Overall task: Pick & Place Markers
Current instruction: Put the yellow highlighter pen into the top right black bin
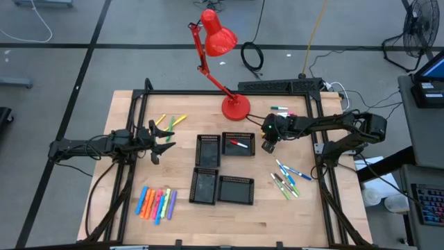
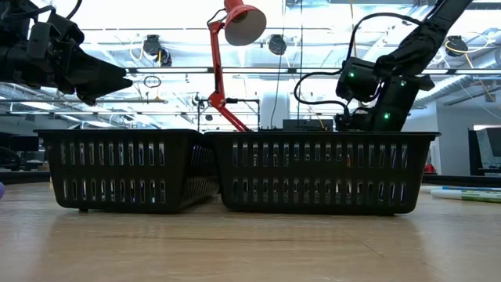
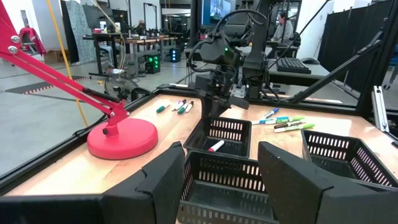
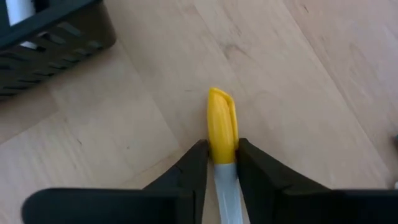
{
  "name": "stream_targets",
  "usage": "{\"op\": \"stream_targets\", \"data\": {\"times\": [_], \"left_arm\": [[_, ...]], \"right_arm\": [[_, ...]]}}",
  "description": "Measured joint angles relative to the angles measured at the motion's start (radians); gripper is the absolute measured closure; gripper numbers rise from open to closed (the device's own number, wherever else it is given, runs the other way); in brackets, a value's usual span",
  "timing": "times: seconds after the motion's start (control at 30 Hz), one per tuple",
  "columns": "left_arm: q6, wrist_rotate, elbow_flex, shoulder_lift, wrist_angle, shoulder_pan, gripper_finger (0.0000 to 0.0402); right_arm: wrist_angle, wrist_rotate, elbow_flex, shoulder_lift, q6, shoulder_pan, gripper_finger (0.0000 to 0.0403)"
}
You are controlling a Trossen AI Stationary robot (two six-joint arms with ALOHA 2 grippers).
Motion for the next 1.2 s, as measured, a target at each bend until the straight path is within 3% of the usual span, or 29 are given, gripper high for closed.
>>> {"op": "stream_targets", "data": {"times": [0.27,0.53,0.77,1.2], "left_arm": [[0.0,0.0,0.0,0.0,0.0,0.0,0.0192],[0.0,0.0,0.0,0.0,0.0,0.0,0.0192],[0.0,0.0,0.0,0.0,0.0,0.0,0.0192],[0.0,0.0,0.0,0.0,0.0,0.0,0.0192]], "right_arm": [[0.015,0.004,-0.001,-0.001,-0.034,0.0,0.0372],[0.025,0.008,-0.001,0.0,-0.085,-0.001,0.0368],[0.03,0.009,-0.001,-0.004,-0.029,-0.005,0.0369],[0.08,0.015,-0.003,-0.226,-0.04,0.063,0.0371]]}}
